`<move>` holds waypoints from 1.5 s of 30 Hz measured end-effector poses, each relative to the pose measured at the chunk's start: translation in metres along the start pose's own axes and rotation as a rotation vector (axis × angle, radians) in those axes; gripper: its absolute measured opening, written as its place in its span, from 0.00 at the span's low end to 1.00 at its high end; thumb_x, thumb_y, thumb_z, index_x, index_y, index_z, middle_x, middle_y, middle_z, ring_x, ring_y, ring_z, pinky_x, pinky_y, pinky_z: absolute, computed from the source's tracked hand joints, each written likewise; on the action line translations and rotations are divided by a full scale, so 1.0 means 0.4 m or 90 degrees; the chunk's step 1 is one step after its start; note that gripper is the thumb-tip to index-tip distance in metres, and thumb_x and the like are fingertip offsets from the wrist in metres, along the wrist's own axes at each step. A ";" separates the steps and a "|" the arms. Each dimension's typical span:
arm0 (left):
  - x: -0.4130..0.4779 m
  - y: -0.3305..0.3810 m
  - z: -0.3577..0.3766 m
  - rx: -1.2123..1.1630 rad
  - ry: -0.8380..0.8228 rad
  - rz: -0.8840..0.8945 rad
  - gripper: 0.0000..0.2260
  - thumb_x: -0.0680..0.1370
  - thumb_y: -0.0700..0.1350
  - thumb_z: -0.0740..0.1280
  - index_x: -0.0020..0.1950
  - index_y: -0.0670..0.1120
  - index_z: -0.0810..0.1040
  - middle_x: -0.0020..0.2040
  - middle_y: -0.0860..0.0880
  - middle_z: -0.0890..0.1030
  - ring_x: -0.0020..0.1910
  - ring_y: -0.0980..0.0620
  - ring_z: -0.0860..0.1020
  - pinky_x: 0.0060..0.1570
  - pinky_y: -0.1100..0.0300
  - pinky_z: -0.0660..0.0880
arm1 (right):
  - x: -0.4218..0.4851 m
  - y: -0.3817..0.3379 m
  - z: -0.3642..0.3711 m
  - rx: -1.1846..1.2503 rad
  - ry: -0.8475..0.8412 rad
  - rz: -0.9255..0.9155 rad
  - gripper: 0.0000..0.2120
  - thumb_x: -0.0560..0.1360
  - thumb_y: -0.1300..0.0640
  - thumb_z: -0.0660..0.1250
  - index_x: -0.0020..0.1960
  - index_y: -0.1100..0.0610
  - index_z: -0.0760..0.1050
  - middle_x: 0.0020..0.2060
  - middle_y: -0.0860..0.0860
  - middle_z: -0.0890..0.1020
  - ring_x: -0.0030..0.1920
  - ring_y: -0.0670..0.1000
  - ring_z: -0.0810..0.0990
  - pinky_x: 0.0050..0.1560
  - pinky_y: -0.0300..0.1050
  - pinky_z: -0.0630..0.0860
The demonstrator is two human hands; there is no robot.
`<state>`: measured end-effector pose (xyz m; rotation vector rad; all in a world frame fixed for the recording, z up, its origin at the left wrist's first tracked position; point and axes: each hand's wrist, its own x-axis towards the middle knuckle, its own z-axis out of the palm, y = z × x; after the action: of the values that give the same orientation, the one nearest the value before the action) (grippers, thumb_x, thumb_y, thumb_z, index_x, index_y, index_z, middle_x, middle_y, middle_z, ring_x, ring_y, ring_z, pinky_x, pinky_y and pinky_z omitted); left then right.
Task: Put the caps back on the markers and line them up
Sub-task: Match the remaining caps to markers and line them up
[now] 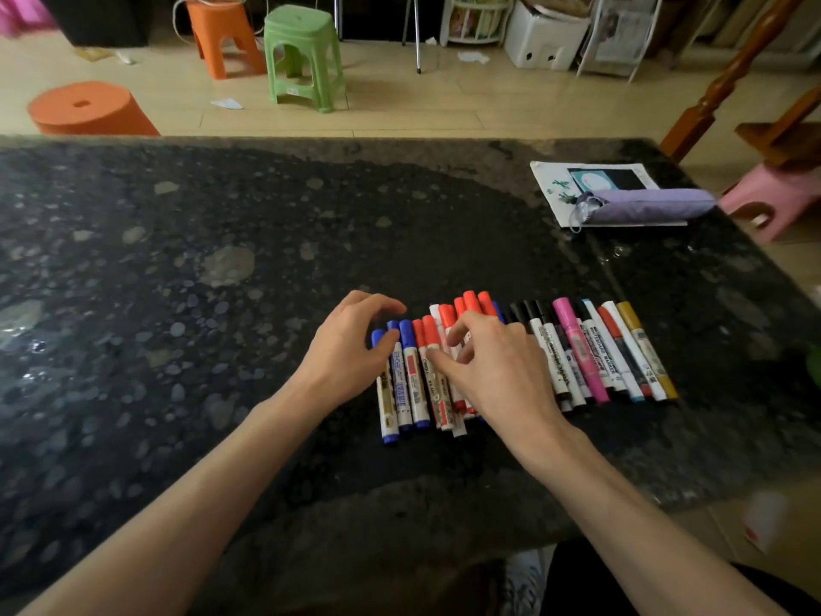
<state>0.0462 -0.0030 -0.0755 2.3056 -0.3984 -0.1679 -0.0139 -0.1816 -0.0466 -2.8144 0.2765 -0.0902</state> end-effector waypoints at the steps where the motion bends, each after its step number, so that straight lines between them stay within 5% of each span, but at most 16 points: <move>1: -0.002 0.001 0.006 0.005 0.014 0.000 0.15 0.80 0.43 0.69 0.67 0.54 0.78 0.64 0.54 0.74 0.63 0.55 0.75 0.61 0.52 0.78 | 0.000 0.003 -0.007 0.002 0.008 -0.009 0.13 0.76 0.38 0.72 0.53 0.44 0.76 0.42 0.43 0.83 0.44 0.44 0.83 0.46 0.46 0.82; 4: -0.037 0.014 0.040 0.013 0.060 -0.023 0.20 0.81 0.49 0.68 0.73 0.55 0.72 0.72 0.52 0.67 0.73 0.50 0.68 0.71 0.51 0.71 | 0.008 0.043 -0.034 0.031 0.050 -0.003 0.08 0.79 0.43 0.70 0.51 0.46 0.77 0.40 0.42 0.82 0.41 0.42 0.82 0.42 0.43 0.80; 9: -0.107 0.051 0.125 0.008 -0.017 -0.075 0.33 0.80 0.67 0.59 0.81 0.66 0.49 0.81 0.58 0.40 0.83 0.46 0.44 0.80 0.41 0.53 | 0.048 0.214 -0.037 0.128 0.203 0.066 0.05 0.78 0.50 0.72 0.50 0.49 0.79 0.45 0.47 0.81 0.46 0.49 0.80 0.41 0.37 0.69; 15: -0.089 0.089 0.185 0.109 -0.015 -0.069 0.39 0.74 0.77 0.53 0.80 0.69 0.41 0.82 0.56 0.34 0.81 0.43 0.34 0.77 0.33 0.38 | 0.048 0.341 -0.040 0.091 0.147 0.142 0.30 0.75 0.32 0.69 0.72 0.44 0.74 0.69 0.49 0.74 0.72 0.55 0.68 0.69 0.56 0.65; 20: -0.073 0.124 0.223 0.148 0.009 -0.060 0.39 0.72 0.81 0.49 0.79 0.71 0.41 0.83 0.56 0.37 0.82 0.41 0.36 0.73 0.24 0.41 | 0.049 0.424 -0.061 0.079 0.035 0.247 0.39 0.74 0.22 0.58 0.80 0.39 0.61 0.80 0.51 0.62 0.81 0.57 0.55 0.76 0.66 0.53; 29: -0.081 0.167 0.259 0.224 0.022 -0.019 0.40 0.71 0.82 0.49 0.78 0.71 0.37 0.84 0.52 0.40 0.82 0.38 0.39 0.73 0.24 0.42 | 0.030 0.411 -0.020 0.065 -0.014 0.231 0.38 0.75 0.23 0.57 0.79 0.40 0.61 0.76 0.56 0.63 0.75 0.62 0.62 0.74 0.63 0.58; 37: -0.078 0.116 0.236 0.292 0.081 0.021 0.41 0.72 0.80 0.52 0.81 0.68 0.41 0.84 0.49 0.42 0.82 0.38 0.42 0.73 0.24 0.48 | 0.034 0.264 0.036 0.008 -0.031 0.200 0.29 0.84 0.36 0.49 0.82 0.44 0.56 0.77 0.57 0.60 0.75 0.60 0.61 0.74 0.61 0.59; 45: -0.076 -0.018 0.098 0.310 0.090 -0.010 0.38 0.73 0.78 0.52 0.81 0.69 0.46 0.84 0.49 0.46 0.82 0.38 0.44 0.73 0.25 0.51 | 0.064 0.052 0.092 0.060 -0.073 0.154 0.26 0.85 0.43 0.50 0.80 0.52 0.63 0.78 0.59 0.62 0.76 0.61 0.62 0.75 0.61 0.60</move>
<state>0.0097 -0.0148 -0.1078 2.7787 -0.3790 0.0984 0.0107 -0.1952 -0.0873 -2.6580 0.5661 0.1083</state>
